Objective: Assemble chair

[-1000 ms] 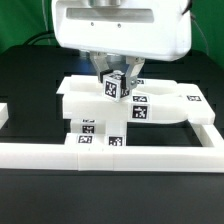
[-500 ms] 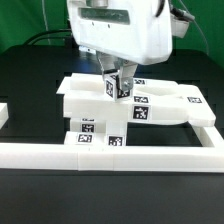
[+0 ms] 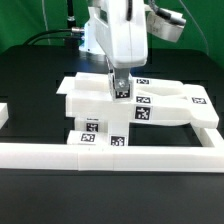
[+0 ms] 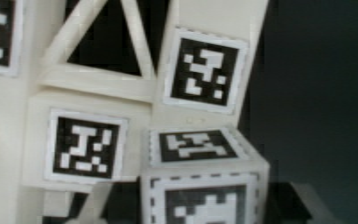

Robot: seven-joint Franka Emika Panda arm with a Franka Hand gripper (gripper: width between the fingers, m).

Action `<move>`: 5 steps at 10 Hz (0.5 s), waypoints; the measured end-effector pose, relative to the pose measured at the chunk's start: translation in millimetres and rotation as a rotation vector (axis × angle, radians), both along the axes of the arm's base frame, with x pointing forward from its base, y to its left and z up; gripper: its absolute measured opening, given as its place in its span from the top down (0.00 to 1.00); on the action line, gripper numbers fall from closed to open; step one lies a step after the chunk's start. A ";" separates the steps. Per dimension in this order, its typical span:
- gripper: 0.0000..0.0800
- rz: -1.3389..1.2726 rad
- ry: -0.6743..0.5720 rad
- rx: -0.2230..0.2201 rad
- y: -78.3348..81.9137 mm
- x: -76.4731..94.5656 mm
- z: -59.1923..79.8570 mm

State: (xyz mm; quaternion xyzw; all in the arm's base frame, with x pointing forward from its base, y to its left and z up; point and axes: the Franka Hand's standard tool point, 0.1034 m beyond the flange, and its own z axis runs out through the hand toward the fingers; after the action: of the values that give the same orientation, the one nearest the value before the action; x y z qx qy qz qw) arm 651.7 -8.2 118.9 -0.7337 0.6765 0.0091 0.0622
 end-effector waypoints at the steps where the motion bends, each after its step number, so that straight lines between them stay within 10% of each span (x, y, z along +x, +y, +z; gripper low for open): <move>1: 0.64 -0.016 0.001 0.003 0.3 0.0 0.0; 3: 0.63 0.028 -0.003 0.000 0.5 -0.1 -0.4; 5: 0.24 0.079 -0.009 -0.003 2.1 0.3 -0.2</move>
Offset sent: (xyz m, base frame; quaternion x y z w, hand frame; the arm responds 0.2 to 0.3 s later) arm 0.0000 0.0000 0.0000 0.0000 0.0000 0.0000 1.0000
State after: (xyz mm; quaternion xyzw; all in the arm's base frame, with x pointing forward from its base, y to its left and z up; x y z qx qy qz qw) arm 652.0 -6.2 118.8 -0.7601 0.6466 0.0072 0.0638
